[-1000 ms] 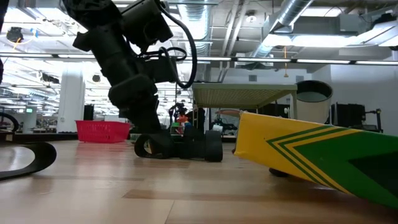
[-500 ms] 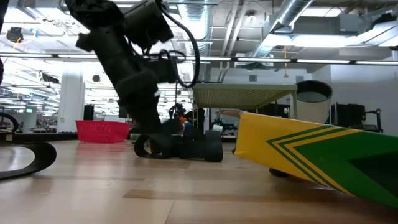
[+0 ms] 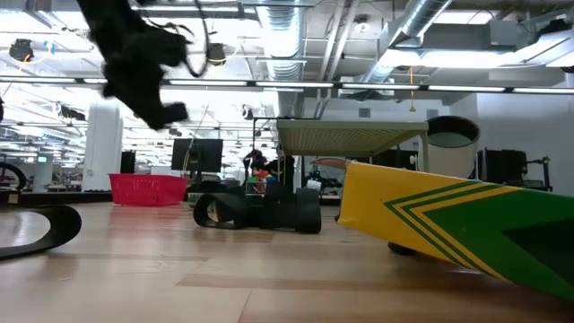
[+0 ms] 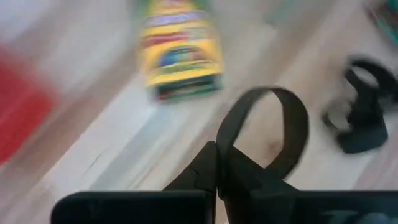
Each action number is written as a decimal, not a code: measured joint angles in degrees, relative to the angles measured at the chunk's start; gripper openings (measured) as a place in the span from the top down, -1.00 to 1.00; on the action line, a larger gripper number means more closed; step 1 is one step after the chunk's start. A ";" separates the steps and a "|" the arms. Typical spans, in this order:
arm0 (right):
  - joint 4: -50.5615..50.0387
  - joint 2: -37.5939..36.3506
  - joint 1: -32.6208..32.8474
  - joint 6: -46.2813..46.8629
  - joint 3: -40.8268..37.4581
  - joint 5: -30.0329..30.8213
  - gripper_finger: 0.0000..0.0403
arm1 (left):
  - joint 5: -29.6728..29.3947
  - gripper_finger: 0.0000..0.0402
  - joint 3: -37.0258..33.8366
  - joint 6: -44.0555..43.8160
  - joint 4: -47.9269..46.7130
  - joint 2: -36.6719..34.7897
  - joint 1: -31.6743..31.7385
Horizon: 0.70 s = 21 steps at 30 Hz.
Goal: Pick & Place Office Desk Supplies
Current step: Put the black rubber band into the red bin
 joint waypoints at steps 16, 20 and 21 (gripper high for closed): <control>-0.42 -0.12 -1.56 -0.79 0.00 2.65 0.00 | -11.14 1.00 0.00 -8.42 -5.07 -6.89 31.04; -0.40 -0.48 -2.35 -1.06 0.00 2.58 0.00 | -4.75 1.00 -0.02 2.65 1.20 -1.62 43.38; -0.39 -0.48 -2.43 -1.35 0.00 2.55 0.00 | -2.81 1.00 -0.02 4.92 4.09 -0.44 45.86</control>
